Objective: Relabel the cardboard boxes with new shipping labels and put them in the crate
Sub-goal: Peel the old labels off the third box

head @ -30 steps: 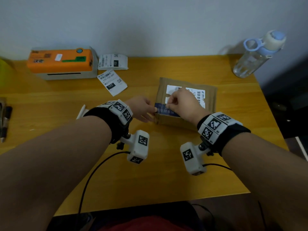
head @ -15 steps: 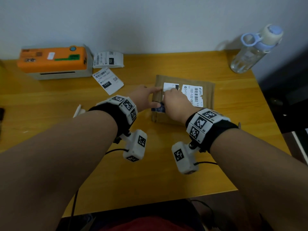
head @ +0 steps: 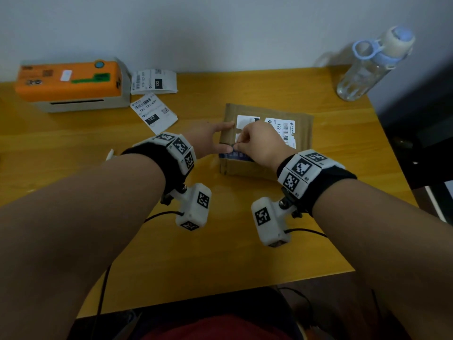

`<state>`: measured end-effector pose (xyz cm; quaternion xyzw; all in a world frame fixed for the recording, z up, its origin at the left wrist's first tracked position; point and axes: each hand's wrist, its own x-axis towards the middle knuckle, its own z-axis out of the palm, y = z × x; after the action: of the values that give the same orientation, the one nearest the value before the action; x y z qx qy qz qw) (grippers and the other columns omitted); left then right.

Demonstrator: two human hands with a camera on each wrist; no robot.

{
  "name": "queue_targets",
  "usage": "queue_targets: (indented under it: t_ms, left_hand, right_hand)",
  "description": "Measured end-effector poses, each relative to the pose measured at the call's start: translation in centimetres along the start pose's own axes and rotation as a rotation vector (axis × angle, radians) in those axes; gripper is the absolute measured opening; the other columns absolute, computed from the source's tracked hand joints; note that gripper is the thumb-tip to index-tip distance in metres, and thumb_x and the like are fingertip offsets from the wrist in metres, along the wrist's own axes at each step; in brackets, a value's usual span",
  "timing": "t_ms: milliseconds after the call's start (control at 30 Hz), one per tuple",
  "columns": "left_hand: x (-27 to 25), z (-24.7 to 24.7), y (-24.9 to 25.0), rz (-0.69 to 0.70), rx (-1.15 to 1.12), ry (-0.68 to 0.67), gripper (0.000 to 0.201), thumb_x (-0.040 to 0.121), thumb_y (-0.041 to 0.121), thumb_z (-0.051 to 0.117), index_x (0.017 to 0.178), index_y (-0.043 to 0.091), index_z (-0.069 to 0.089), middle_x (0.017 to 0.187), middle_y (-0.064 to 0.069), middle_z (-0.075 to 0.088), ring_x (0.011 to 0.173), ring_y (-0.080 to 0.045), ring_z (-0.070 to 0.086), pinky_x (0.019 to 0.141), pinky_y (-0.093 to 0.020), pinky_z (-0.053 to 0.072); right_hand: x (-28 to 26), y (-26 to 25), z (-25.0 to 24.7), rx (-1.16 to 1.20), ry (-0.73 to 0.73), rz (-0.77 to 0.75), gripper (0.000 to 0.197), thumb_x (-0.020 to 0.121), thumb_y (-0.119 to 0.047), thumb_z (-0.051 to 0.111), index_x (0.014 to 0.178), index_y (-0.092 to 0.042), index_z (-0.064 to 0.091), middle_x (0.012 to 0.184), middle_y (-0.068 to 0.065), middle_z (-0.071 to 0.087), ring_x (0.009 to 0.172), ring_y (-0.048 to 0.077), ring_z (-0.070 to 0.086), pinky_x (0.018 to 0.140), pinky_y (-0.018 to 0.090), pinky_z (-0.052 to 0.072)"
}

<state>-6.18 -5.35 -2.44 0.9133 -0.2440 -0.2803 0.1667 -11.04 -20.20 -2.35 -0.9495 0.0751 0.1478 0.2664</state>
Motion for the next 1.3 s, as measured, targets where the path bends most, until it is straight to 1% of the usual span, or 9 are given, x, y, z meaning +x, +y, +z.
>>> queue_targets:
  t_ms: [167, 233, 333, 467, 633, 767, 900, 1033, 1300]
  left_hand:
    - [-0.2, 0.0, -0.2, -0.002, -0.059, -0.044, 0.074, 0.088, 0.040, 0.060, 0.149, 0.033, 0.019, 0.149, -0.004, 0.036, 0.125, -0.023, 0.045, 0.090, -0.025, 0.034]
    - [-0.3, 0.0, -0.2, -0.010, -0.060, -0.046, 0.073, 0.088, 0.040, 0.059, 0.149, 0.033, 0.018, 0.147, -0.004, 0.038, 0.123, -0.023, 0.047, 0.087, -0.025, 0.033]
    - [-0.4, 0.1, 0.0, -0.014, -0.057, -0.026, 0.072, 0.089, 0.039, 0.058, 0.149, 0.033, 0.019, 0.146, -0.005, 0.040, 0.125, -0.023, 0.045, 0.084, -0.023, 0.030]
    - [-0.5, 0.1, 0.2, -0.021, -0.040, -0.017, 0.071, 0.091, 0.037, 0.057, 0.149, 0.030, 0.017, 0.145, -0.005, 0.040, 0.127, -0.022, 0.042, 0.079, -0.019, 0.026]
    - [-0.6, -0.1, 0.4, -0.047, -0.060, -0.048, 0.072, 0.091, 0.038, 0.056, 0.149, 0.031, 0.015, 0.144, -0.007, 0.040, 0.126, -0.023, 0.043, 0.083, -0.022, 0.029]
    - [-0.8, 0.1, 0.5, -0.060, -0.100, -0.057, 0.072, 0.090, 0.038, 0.057, 0.149, 0.033, 0.015, 0.143, -0.009, 0.041, 0.125, -0.023, 0.044, 0.085, -0.024, 0.031]
    - [-1.1, 0.3, 0.5, -0.069, -0.126, -0.049, 0.072, 0.090, 0.038, 0.057, 0.148, 0.035, 0.015, 0.141, -0.008, 0.044, 0.124, -0.021, 0.046, 0.086, -0.024, 0.033]
    - [-1.1, 0.2, 0.5, -0.062, -0.137, -0.048, 0.071, 0.091, 0.036, 0.056, 0.149, 0.032, 0.015, 0.142, -0.007, 0.043, 0.125, -0.021, 0.045, 0.085, -0.023, 0.032]
    - [-1.1, 0.1, 0.6, -0.065, -0.134, -0.053, 0.071, 0.091, 0.038, 0.056, 0.149, 0.033, 0.015, 0.142, -0.007, 0.044, 0.125, -0.021, 0.045, 0.085, -0.023, 0.030]
  right_hand:
    - [0.5, -1.0, 0.6, -0.169, 0.002, 0.048, 0.018, 0.092, -0.015, 0.053, 0.078, -0.006, 0.057, 0.070, 0.007, 0.050, 0.075, 0.027, 0.054, 0.063, 0.030, 0.040]
    - [0.3, -1.4, 0.8, -0.262, -0.021, 0.010, 0.012, 0.093, -0.012, 0.049, 0.088, -0.004, 0.057, 0.083, 0.010, 0.052, 0.082, 0.030, 0.055, 0.066, 0.032, 0.041]
    - [0.0, -1.6, 1.2, -0.392, -0.016, -0.044, 0.028, 0.093, -0.015, 0.048, 0.118, -0.001, 0.049, 0.117, 0.018, 0.051, 0.105, 0.035, 0.055, 0.081, 0.039, 0.046]
    - [-0.3, -1.1, 2.0, -0.508, 0.037, -0.082, 0.036, 0.093, -0.014, 0.048, 0.125, 0.001, 0.040, 0.125, 0.021, 0.046, 0.112, 0.036, 0.051, 0.087, 0.040, 0.045]
    - [-0.2, -0.1, 0.9, -0.206, 0.067, -0.004, 0.017, 0.093, -0.008, 0.051, 0.107, 0.000, 0.053, 0.110, 0.019, 0.057, 0.099, 0.033, 0.058, 0.075, 0.035, 0.044]
    - [-0.9, 0.6, 0.1, 0.085, 0.115, 0.008, 0.018, 0.090, -0.019, 0.061, 0.102, -0.006, 0.062, 0.099, 0.010, 0.063, 0.091, 0.024, 0.060, 0.081, 0.035, 0.050]
    - [-0.5, -0.1, 0.6, -0.065, 0.091, -0.015, 0.014, 0.090, -0.014, 0.056, 0.094, -0.008, 0.068, 0.092, 0.010, 0.066, 0.089, 0.026, 0.063, 0.074, 0.034, 0.051]
    - [0.0, -1.1, 0.7, -0.233, 0.022, 0.014, 0.014, 0.090, -0.010, 0.049, 0.088, -0.006, 0.062, 0.073, 0.009, 0.049, 0.075, 0.028, 0.054, 0.062, 0.029, 0.037]
    - [0.1, -1.5, 0.9, -0.436, -0.078, -0.054, 0.026, 0.095, -0.013, 0.045, 0.118, 0.000, 0.047, 0.118, 0.019, 0.052, 0.104, 0.035, 0.057, 0.071, 0.034, 0.040]
